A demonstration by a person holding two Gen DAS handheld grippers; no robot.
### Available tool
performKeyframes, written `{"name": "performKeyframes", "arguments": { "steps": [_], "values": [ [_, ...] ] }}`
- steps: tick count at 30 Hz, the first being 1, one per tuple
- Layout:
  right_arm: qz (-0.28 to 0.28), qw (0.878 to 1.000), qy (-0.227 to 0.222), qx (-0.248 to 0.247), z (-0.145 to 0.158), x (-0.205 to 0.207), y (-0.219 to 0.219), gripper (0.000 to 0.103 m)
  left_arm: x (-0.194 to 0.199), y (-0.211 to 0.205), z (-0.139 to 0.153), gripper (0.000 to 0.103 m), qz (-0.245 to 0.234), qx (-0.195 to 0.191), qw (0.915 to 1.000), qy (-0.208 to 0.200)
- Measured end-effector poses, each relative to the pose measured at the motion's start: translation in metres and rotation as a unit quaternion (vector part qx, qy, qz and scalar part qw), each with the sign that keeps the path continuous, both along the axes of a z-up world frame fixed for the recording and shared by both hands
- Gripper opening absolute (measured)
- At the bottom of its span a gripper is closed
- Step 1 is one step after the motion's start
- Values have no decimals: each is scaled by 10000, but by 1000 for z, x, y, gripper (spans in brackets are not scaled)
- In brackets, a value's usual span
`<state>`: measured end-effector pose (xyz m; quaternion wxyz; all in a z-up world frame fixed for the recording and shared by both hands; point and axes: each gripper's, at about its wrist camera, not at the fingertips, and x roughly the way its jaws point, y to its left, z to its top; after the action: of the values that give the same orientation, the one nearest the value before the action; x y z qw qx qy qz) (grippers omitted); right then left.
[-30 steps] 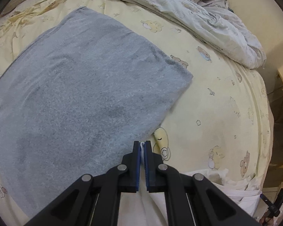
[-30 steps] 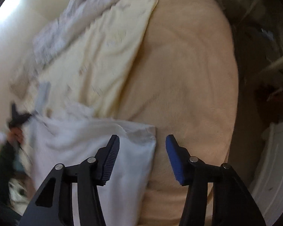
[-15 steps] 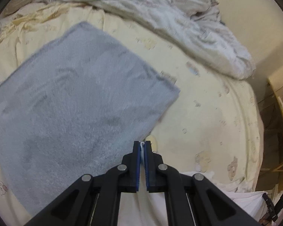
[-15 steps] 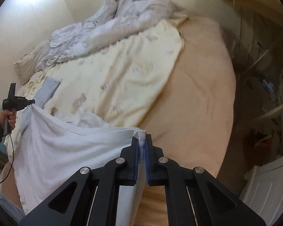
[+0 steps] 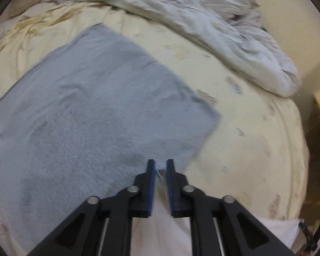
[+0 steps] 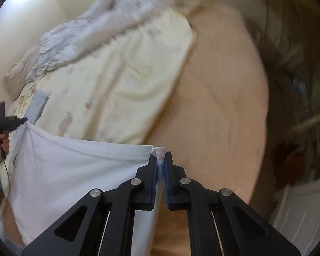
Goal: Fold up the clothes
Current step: 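Open both grippers and release the shirt onto the sheet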
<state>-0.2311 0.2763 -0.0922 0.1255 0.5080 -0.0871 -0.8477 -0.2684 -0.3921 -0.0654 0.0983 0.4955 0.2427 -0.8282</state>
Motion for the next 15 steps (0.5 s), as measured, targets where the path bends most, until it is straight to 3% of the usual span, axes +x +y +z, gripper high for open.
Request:
{"name": "performKeyframes", "arguments": {
  "steps": [2,4,6,7,9,10,13,15],
  "values": [
    [-117,9999,-82,1,-5,-2,4,15,5,-4,3,24,23,-8,9999,116],
    [-316,9978,130,560,5,2,9,29,12,-5,11,29,-102,-124,9995,273],
    [-508,9924,267,1087,20,7,16,30,27,-6,30,34,-269,-453,9971,555],
    [-511,9926,327,1052,28,11,19,33,33,-1,35,37,-413,-466,9961,617],
    [-202,9980,343,496,43,19,8,32,45,11,44,43,-726,-482,9937,712],
    [122,9991,323,227,49,24,-13,33,48,29,38,43,-1083,-407,9919,521],
    [898,9952,363,144,51,34,-83,32,64,90,17,43,-2125,-304,9765,166],
    [1514,9881,260,73,39,41,-140,32,75,133,0,43,-2874,-254,9575,24]
  ]
}}
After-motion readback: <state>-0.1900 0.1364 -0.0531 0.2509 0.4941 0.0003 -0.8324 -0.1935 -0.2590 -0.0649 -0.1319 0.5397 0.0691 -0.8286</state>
